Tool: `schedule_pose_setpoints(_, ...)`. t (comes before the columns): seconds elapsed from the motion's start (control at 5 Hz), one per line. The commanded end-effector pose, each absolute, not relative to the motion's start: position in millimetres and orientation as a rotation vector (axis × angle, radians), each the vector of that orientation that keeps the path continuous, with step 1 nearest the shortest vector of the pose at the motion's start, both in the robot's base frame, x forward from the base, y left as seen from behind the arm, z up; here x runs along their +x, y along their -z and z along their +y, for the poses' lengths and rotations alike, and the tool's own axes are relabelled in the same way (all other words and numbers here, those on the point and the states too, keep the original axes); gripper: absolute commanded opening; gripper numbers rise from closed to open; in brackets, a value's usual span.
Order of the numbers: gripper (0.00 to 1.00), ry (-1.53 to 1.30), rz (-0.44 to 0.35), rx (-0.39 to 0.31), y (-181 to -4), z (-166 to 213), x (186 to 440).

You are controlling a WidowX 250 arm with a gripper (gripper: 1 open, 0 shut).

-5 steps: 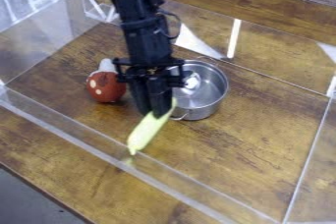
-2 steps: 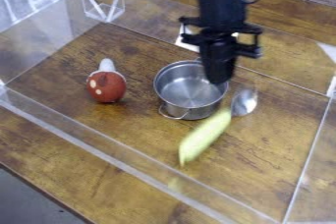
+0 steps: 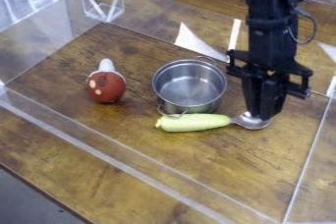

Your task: Move the green spoon to the right

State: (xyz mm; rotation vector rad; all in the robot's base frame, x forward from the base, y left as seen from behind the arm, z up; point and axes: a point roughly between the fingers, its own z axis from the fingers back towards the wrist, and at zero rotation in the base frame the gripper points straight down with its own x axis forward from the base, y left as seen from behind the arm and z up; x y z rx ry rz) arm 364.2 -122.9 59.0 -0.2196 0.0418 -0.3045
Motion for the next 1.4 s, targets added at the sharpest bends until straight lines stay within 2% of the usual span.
schedule_pose_setpoints(0.0,0.0,0.374,-0.011,-0.233,-58.7,-131,364)
schedule_pose_setpoints(0.2,0.0,0.435,-0.019,-0.241,-50.6,-132,373)
schedule_pose_setpoints(0.8,0.0,0.513,-0.054,-0.238,-57.8,-132,384)
schedule_pose_setpoints(1.2,0.0,0.501,-0.081,-0.238,-52.0,-143,389)
